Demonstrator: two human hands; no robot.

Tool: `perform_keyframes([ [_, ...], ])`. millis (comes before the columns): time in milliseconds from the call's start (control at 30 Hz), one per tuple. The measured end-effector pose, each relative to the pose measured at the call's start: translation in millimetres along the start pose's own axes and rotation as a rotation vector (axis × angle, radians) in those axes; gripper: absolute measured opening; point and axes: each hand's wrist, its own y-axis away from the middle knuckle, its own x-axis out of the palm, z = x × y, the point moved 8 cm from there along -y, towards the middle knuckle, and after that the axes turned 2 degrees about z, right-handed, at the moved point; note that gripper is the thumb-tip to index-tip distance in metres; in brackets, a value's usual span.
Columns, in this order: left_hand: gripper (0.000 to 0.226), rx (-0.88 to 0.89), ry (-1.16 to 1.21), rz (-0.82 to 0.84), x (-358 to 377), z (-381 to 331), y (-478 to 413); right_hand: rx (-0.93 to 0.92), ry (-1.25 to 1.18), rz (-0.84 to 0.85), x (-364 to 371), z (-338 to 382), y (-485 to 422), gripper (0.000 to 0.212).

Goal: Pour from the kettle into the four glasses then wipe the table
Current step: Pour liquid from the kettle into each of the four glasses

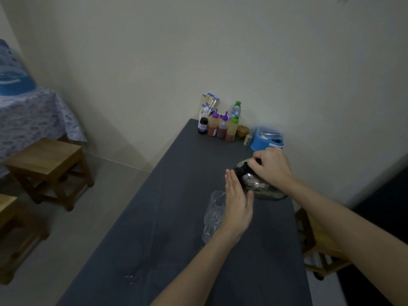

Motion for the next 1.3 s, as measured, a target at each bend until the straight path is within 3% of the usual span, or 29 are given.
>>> perform_keyframes([
  [467,0.070,0.005,-0.043,0.011,-2,-3,3,-0.006,-0.002,-0.004,-2,2,0,0.029],
  [867,0.070,0.047,-0.184,0.103,-6,-14,0,0.097,-0.068,-0.056,-7,-17,13,0.030],
  [1133,0.066,0.133,-0.310,0.256,10,-35,-5,0.389,-0.255,-0.157,-16,-57,59,0.032],
  [1300,0.063,0.266,-0.493,0.372,46,-50,-3,0.716,-0.641,-0.291,7,-101,133,0.034],
])
